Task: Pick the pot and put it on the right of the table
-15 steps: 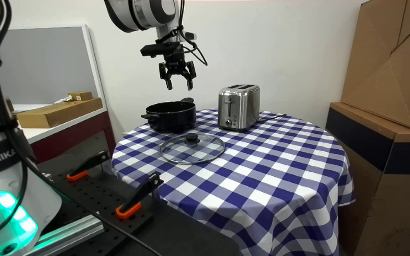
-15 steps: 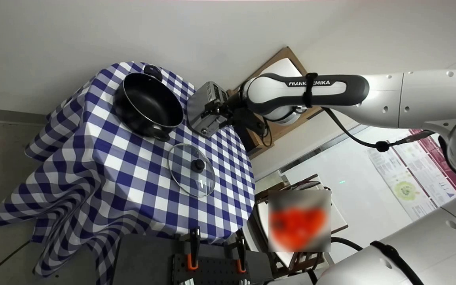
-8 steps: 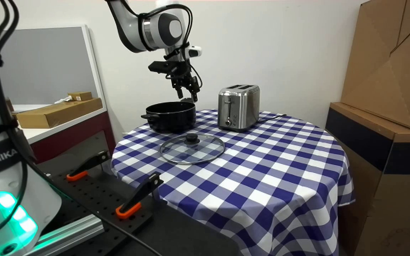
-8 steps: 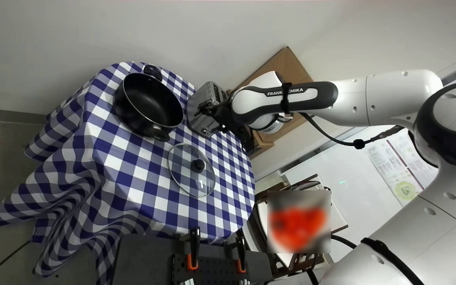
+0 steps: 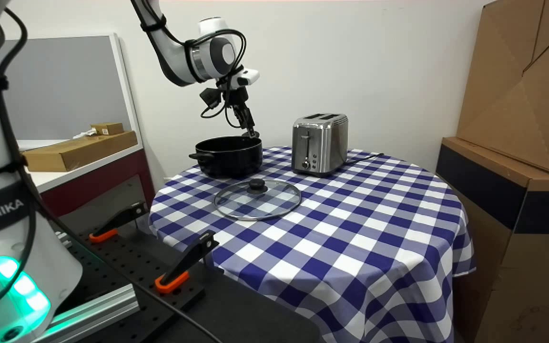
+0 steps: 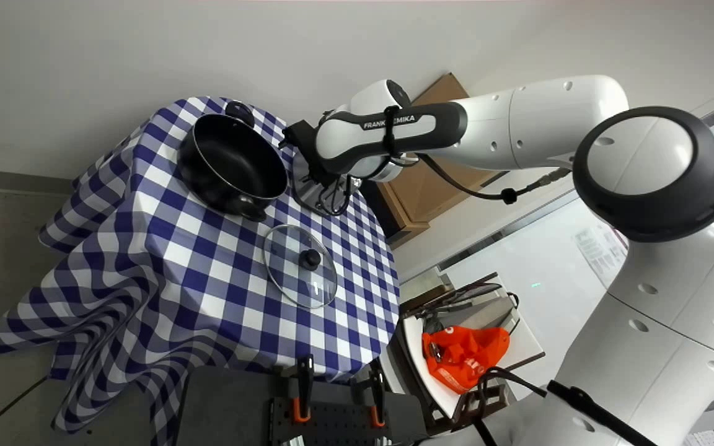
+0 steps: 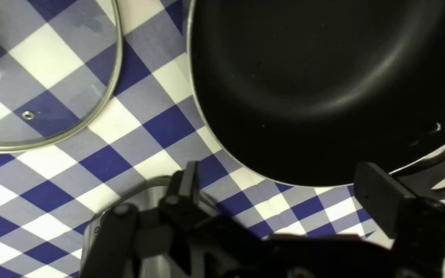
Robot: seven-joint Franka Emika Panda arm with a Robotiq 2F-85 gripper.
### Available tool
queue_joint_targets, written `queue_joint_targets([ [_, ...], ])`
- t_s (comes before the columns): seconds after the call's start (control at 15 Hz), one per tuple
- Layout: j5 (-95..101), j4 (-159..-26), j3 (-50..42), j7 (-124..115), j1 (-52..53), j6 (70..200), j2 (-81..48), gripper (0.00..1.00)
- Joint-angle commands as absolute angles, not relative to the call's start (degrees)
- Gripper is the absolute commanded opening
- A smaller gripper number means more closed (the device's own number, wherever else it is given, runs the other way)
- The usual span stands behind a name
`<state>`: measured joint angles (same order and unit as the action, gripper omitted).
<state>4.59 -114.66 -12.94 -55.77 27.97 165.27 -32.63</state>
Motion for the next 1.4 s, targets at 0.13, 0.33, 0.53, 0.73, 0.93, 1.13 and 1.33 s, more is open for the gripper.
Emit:
queue_joint_targets([
  [0.13,7.4,-108.9,-22.7,-69.7,36.4,163.3,-40.3,1.00],
  [0.33,7.5,-109.0,-23.5,-71.3,37.0,162.4,-40.9,1.00],
  [0.53,7.2,-109.2,-21.7,-70.2,35.8,161.5,-40.9,0.95],
  [0.73,7.3,-109.6,-20.2,-69.6,35.2,160.6,-40.7,0.69],
  [0.93,6.8,-109.9,-17.9,-68.5,33.7,159.7,-40.2,0.48],
  [1.13,6.1,-110.4,-14.0,-65.9,30.6,158.3,-39.6,0.24],
  [1.33,5.4,-110.9,-9.0,-62.6,26.6,156.8,-39.2,0.01],
])
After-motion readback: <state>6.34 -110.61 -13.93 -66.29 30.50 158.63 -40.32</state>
